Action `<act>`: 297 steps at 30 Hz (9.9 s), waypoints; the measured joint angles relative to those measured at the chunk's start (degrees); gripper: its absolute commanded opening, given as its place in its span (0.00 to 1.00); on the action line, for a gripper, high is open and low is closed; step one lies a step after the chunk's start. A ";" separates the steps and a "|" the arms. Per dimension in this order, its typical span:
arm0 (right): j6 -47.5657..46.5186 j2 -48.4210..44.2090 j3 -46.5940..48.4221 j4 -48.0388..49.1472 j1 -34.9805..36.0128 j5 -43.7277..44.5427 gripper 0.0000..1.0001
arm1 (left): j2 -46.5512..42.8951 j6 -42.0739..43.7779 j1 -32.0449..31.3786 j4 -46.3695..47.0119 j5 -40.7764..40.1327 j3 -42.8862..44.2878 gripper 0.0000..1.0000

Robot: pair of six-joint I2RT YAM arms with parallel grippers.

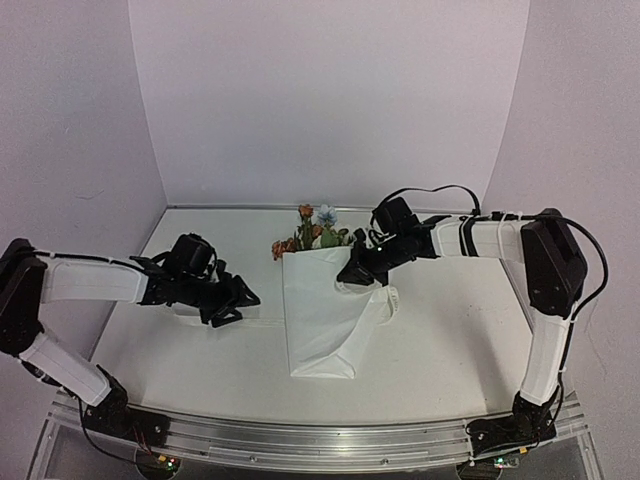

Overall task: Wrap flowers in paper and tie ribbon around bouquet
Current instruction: Pick up the left side of the ribbon at the center of the board, then place the right side of the ribbon on the folded bouquet, then pass from the left arm to the right, then cross the ribbon over the folded bouquet.

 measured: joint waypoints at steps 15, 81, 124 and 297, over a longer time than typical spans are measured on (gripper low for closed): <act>-2.90 -0.41 -0.87 -2.08 3.71 -0.13 0.00 | -13.18 -9.65 16.81 -21.93 -33.88 -3.42 0.86; 6.29 -1.09 2.62 -4.35 4.12 8.23 0.68 | 12.22 40.65 -4.38 19.02 15.79 18.97 0.00; -25.01 -16.31 -19.63 22.51 9.95 33.31 0.00 | 18.21 41.56 -4.40 11.15 31.23 32.99 0.26; -34.57 10.52 31.56 -24.95 4.03 43.92 0.00 | 15.49 35.41 -2.50 3.30 1.40 20.59 0.33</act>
